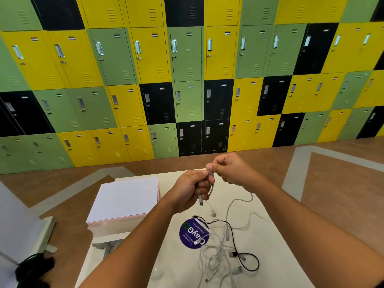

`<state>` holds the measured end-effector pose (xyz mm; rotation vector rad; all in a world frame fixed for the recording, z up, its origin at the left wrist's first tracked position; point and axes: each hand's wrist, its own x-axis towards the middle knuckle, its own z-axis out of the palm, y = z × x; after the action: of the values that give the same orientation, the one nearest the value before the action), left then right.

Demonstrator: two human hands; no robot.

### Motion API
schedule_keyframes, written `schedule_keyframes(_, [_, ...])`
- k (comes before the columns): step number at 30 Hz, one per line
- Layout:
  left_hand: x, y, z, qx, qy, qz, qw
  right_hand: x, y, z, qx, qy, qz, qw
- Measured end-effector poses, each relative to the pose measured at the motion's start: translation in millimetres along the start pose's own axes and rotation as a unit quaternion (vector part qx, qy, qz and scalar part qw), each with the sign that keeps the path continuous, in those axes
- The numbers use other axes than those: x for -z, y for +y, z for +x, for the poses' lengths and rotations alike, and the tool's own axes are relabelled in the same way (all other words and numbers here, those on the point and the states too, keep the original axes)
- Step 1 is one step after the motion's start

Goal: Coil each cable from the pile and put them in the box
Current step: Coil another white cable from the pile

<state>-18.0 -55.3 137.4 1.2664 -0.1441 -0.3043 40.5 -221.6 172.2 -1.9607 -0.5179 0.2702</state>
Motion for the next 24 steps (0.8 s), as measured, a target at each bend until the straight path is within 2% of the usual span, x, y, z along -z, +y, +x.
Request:
schedule_keyframes(3, [-1,0,-3,-0.007,0.012,0.017,1.000,0,2,-1,-0.019,-0.010,0.015,1.000])
schedule_keyframes(9, [-10,2,-1,-0.024,0.011,0.004,1.000,2,-4,0,0.028,0.034,0.032,0.999])
schedule_keyframes(14, [-10,2,1,-0.032,0.012,0.033,0.999,4,-1,0,0.026,0.039,0.035,0.998])
schedule_keyframes(20, [-6,8,1,-0.049,-0.003,-0.008,0.999,5,5,-1,0.021,0.012,0.081,0.996])
schedule_keyframes(24, [-5,17,6,-0.082,0.015,-0.088,0.993,2,14,-4,0.017,-0.012,0.110,0.994])
